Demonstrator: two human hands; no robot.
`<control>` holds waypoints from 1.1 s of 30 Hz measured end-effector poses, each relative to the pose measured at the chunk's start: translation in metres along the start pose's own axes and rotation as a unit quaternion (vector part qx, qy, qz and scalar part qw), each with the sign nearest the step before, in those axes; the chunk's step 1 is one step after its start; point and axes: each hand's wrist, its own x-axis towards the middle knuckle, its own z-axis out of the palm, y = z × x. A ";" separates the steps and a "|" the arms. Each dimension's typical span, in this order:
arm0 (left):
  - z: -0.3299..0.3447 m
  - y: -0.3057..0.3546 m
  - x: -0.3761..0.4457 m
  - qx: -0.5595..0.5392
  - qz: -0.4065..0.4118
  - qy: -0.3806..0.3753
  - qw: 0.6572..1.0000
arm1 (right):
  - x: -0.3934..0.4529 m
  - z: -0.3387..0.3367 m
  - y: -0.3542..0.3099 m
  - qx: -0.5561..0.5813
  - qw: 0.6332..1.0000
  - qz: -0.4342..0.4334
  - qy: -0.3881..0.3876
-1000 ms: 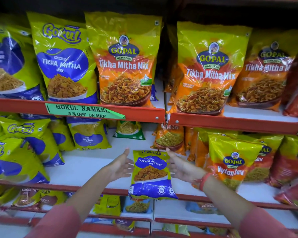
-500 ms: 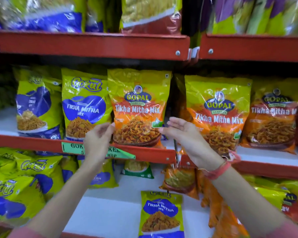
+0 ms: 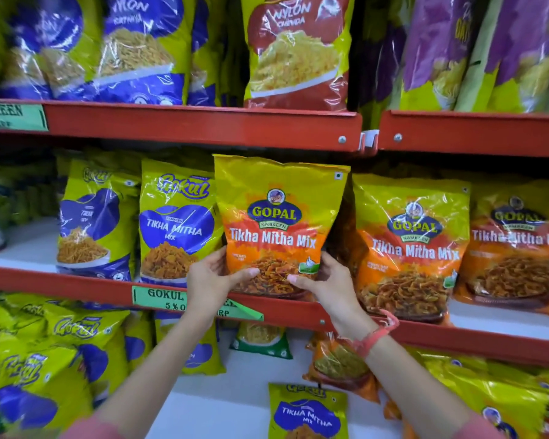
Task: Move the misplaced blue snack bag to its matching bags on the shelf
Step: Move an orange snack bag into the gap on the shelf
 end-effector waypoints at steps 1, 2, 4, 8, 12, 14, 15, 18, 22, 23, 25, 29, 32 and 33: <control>-0.002 0.002 -0.003 -0.007 0.006 0.000 1.000 | -0.006 -0.001 -0.003 0.003 1.000 -0.008 0.004; -0.004 0.005 -0.007 -0.014 0.013 0.000 1.000 | -0.011 -0.002 -0.008 0.007 1.000 -0.017 0.007; -0.008 0.012 -0.015 -0.034 0.021 -0.003 0.999 | -0.021 -0.006 -0.013 0.014 0.999 -0.031 0.010; -0.021 0.029 -0.033 -0.051 0.031 -0.015 0.998 | -0.046 -0.014 -0.023 0.029 0.999 -0.042 0.002; -0.026 0.042 -0.050 -0.051 0.035 -0.033 0.998 | -0.066 -0.020 -0.030 0.035 0.999 -0.041 0.004; -0.023 0.049 -0.058 -0.051 0.035 -0.042 0.997 | -0.073 -0.028 -0.032 0.035 0.999 -0.040 0.005; -0.021 0.052 -0.061 -0.051 0.036 -0.048 0.997 | -0.074 -0.033 -0.032 0.035 0.999 -0.038 0.005; -0.007 0.059 -0.071 -0.049 0.030 -0.067 0.996 | -0.082 -0.058 -0.034 0.037 0.999 -0.038 0.008; 0.022 0.066 -0.079 -0.038 0.012 -0.089 0.995 | -0.090 -0.102 -0.033 0.043 0.998 -0.045 0.015; 0.034 0.068 -0.081 -0.034 0.013 -0.100 0.994 | -0.092 -0.117 -0.032 0.040 0.998 -0.044 0.023; 0.062 0.075 -0.087 -0.032 0.015 -0.120 0.992 | -0.094 -0.148 -0.030 0.029 0.998 -0.041 0.036; 0.137 0.083 -0.096 -0.038 0.017 -0.167 0.985 | -0.100 -0.223 -0.026 0.001 0.997 -0.033 0.067; 0.197 0.086 -0.104 -0.048 0.028 -0.187 0.981 | -0.099 -0.279 -0.025 -0.026 0.995 -0.035 0.093; 0.214 0.086 -0.105 -0.049 0.036 -0.193 0.979 | -0.097 -0.294 -0.023 -0.032 0.994 -0.036 0.098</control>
